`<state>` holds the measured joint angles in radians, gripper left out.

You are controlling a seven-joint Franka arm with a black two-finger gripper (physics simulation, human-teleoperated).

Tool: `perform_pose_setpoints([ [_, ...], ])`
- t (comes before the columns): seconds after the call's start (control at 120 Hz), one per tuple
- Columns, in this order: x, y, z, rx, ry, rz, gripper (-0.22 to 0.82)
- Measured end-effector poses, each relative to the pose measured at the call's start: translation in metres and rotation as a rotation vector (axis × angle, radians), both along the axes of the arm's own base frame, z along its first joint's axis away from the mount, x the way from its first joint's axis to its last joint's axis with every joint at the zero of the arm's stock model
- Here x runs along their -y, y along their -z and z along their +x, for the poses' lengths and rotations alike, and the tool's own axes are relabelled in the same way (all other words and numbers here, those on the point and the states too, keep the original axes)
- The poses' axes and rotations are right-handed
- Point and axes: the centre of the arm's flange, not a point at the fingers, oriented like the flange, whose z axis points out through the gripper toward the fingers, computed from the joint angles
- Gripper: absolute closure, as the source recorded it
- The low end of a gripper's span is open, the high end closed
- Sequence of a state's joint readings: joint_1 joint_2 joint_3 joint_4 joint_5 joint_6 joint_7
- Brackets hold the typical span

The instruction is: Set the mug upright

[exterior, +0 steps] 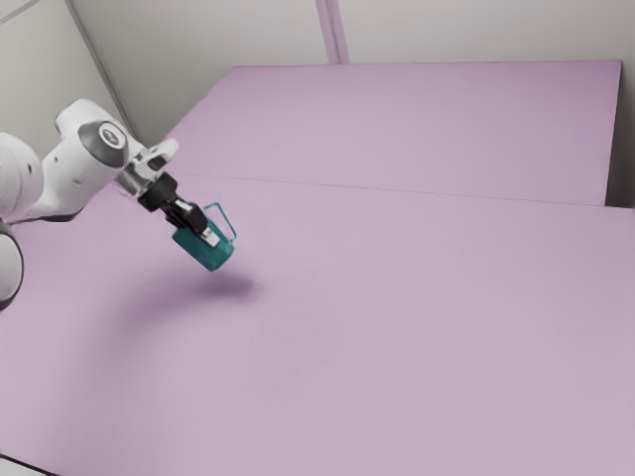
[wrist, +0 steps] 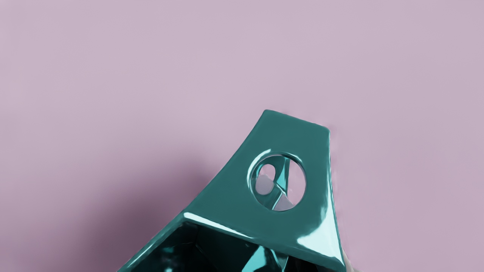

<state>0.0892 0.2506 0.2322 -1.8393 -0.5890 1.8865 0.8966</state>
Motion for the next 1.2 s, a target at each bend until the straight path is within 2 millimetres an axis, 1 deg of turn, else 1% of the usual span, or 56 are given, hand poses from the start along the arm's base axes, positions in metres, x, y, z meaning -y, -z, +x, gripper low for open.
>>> perform_pose_setpoints([
  [0.117,0.007,0.010,0.013,0.013,0.094,0.261,0.78],
  [0.225,0.009,0.026,0.020,0.022,0.126,0.420,0.78],
  [0.383,0.008,0.052,0.020,0.021,0.089,0.518,0.78],
  [0.5,0.007,0.064,0.020,0.019,0.039,0.541,0.78],
  [0.533,0.007,0.066,0.019,0.017,0.025,0.542,0.73],
  [0.642,0.007,0.073,0.017,0.008,-0.015,0.541,0.49],
  [0.692,0.007,0.073,0.016,0.006,-0.032,0.540,0.39],
  [0.767,0.006,0.072,0.017,0.007,-0.056,0.540,0.28],
  [0.825,0.006,0.064,0.019,0.019,-0.074,0.540,0.22],
  [0.867,0.005,0.052,0.019,0.034,-0.087,0.542,0.18],
  [0.933,0.000,0.023,0.021,0.067,-0.111,0.546,0.14],
  [0.967,-0.001,0.004,0.022,0.087,-0.118,0.553,0.12],
  [1.0,-0.003,-0.020,0.025,0.110,-0.125,0.559,0.11],
  [1.067,-0.003,-0.078,0.030,0.154,-0.139,0.567,0.08],
  [1.108,-0.002,-0.124,0.031,0.180,-0.154,0.568,0.07],
  [1.158,0.004,-0.182,0.022,0.200,-0.175,0.558,0.06],
  [1.2,0.011,-0.224,0.014,0.209,-0.187,0.548,0.05],
])
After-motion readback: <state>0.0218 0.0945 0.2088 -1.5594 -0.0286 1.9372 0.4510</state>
